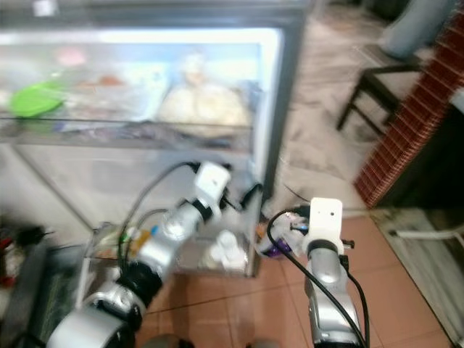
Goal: Restocking fridge
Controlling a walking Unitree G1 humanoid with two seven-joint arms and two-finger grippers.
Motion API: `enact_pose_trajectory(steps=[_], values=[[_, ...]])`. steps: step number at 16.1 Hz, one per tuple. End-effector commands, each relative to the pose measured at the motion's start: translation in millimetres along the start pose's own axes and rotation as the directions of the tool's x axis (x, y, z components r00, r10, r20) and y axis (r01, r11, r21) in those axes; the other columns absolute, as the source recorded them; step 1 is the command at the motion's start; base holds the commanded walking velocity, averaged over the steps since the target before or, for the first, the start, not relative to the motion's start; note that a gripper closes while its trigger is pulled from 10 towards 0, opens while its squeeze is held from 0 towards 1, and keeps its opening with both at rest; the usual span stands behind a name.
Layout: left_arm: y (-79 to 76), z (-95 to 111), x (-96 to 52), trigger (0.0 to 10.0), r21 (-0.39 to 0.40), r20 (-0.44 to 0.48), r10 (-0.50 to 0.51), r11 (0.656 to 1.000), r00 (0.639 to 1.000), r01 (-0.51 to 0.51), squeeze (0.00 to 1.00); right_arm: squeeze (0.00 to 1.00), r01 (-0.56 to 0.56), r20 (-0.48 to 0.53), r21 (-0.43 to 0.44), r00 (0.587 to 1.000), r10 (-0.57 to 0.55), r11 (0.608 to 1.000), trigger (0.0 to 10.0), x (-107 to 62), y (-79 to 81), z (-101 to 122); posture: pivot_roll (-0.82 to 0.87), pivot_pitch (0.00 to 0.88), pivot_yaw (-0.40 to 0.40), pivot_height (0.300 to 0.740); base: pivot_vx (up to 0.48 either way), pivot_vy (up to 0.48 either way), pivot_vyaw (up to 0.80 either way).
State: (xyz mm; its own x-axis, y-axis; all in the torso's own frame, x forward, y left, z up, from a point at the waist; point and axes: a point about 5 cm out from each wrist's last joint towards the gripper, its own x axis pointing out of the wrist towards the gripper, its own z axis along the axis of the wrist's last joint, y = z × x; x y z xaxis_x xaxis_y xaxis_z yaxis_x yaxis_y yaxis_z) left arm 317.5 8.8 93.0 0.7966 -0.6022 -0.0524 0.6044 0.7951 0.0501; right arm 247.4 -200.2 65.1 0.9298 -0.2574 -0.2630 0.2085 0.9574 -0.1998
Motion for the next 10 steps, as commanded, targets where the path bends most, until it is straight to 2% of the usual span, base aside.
enact_pose_trajectory(steps=[1, 3, 4, 7, 9, 10], values=[[-5.5, 16, 11.8, 10.0, 0.013, 0.033, 0.013, 1.0, 0.999, -0.013, 0.0, 0.0, -0.041, 0.033, 0.016, 0.999, 0.041, 0.999, 10.0, -1.3, -1.3, 8, -0.02, 0.0, 0.024, 0.74, 0.0, 0.0, 0.0], [-1.1, 14, 11.9, 10.0, 0.038, 0.023, 0.054, 0.998, 0.998, -0.055, 0.0, 0.0, -0.145, 0.043, 0.056, 0.989, 0.142, 0.988, 10.0, -3.5, 9.4, 10, -0.02, 0.0, 0.026, 0.74, 0.0, 0.0, 0.0], [4.5, 13, 9.7, 10.0, 0.049, 0.022, 0.096, 0.994, 0.995, -0.097, 0.0, 0.0, -0.231, 0.06, 0.088, 0.972, 0.227, 0.969, 10.0, -6.0, 17.9, 13, -0.02, 0.0, 0.026, 0.74, 0.0, 0.0, 0.0], [17.9, 8, 0.3, 10.0, 0.065, 0.029, 0.175, 0.982, 0.984, -0.176, 0.0, 0.0, -0.333, 0.112, 0.082, 0.94, 0.323, 0.939, 10.0, -7.4, 25.7, 22, -0.01, 0.0, 0.024, 0.74, 0.0, 0.0, 0.0], [29.7, 3, -9.1, 10.0, 0.076, 0.025, 0.24, 0.968, 0.97, -0.241, 0.0, 0.0, -0.43, 0.15, 0.071, 0.897, 0.417, 0.9, 10.0, -8.8, 35.5, 29, 0.0, 0.0, 0.019, 0.74, 0.0, 0.0, 0.0], [36.5, 1, -15.9, 10.0, 0.078, 0.028, 0.275, 0.958, 0.961, -0.277, 0.0, 0.0, -0.501, 0.183, 0.063, 0.856, 0.484, 0.863, 10.0, -11.3, 43.0, 35, 0.0, 0.0, 0.015, 0.74, 0.0, 0.0, 0.0]])
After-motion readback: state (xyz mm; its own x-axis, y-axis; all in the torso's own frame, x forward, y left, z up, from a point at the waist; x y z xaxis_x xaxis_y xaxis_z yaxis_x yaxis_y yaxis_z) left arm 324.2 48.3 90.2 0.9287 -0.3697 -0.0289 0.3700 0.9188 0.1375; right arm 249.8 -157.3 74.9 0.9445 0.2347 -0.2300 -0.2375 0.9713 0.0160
